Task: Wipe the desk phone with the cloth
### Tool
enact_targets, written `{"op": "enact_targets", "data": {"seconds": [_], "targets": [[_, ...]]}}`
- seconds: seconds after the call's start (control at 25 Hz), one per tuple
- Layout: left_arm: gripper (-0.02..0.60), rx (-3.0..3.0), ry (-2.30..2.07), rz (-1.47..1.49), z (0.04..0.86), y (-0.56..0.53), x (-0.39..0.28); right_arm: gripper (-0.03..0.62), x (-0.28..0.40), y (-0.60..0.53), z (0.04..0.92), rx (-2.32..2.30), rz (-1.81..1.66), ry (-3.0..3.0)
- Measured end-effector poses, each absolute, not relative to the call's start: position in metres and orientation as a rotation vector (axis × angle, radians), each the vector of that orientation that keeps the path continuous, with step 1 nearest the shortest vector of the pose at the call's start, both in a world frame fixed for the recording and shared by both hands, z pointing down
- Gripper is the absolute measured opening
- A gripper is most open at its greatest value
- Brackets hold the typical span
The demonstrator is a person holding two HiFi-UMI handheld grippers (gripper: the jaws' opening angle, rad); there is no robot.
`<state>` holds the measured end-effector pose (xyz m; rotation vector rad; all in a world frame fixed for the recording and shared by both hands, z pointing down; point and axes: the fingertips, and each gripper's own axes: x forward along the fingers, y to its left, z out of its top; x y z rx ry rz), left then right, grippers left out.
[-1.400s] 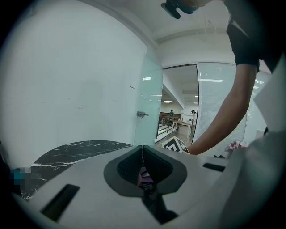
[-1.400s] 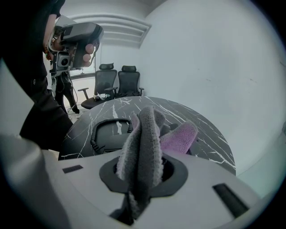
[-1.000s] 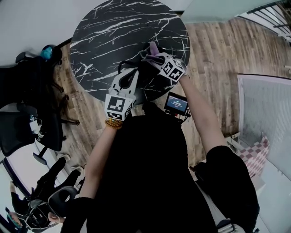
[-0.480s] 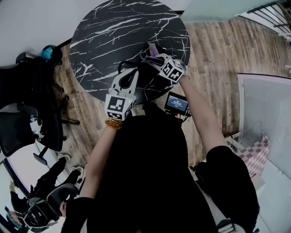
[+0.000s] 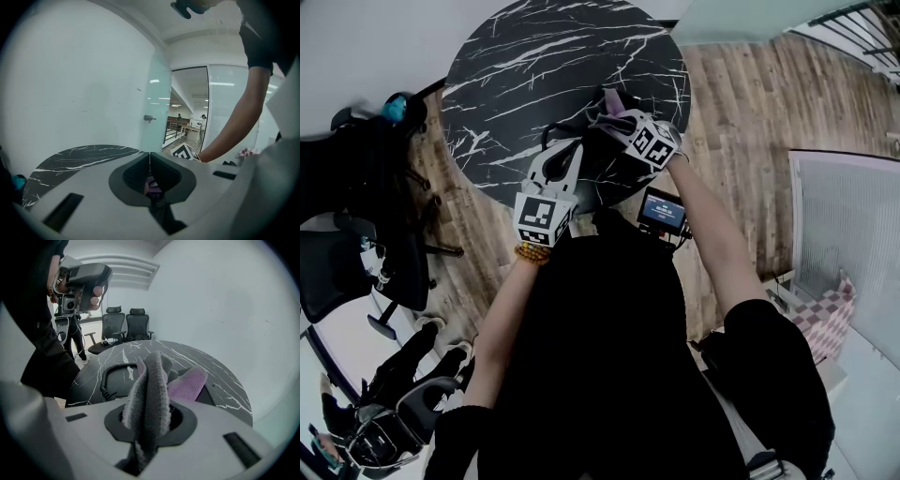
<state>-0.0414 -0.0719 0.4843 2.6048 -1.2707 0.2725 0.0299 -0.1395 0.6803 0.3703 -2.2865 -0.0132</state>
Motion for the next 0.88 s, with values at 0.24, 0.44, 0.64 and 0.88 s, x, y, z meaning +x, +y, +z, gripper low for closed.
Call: {"op": "enact_targets", "data": {"seconds": [0.24,0.44,0.64,0.88], "targets": [[0.017,2.598,-1.271,0.278,0.487,-0.071,-0.043,0.063,0.028,-0.139,0.681,0.361,-0.012,-2.293],[0.017,2.601,-1.263,0.281,0.489,-0.072,-0.041,0.063,0.029,-0.136,0.684,0.350,-0.003,-2.282],[0.017,2.601,-1.262,0.280,0.488,-0.074,-0.040,0.063,0.027,-0.130,0.685,0.331,-0.003,-2.285],[0.017,2.601,-1.260,0.290,0.490,-0.072,-0.039,0.063,0.024,-0.120,0.689,0.303,0.007,-2.289]]}}
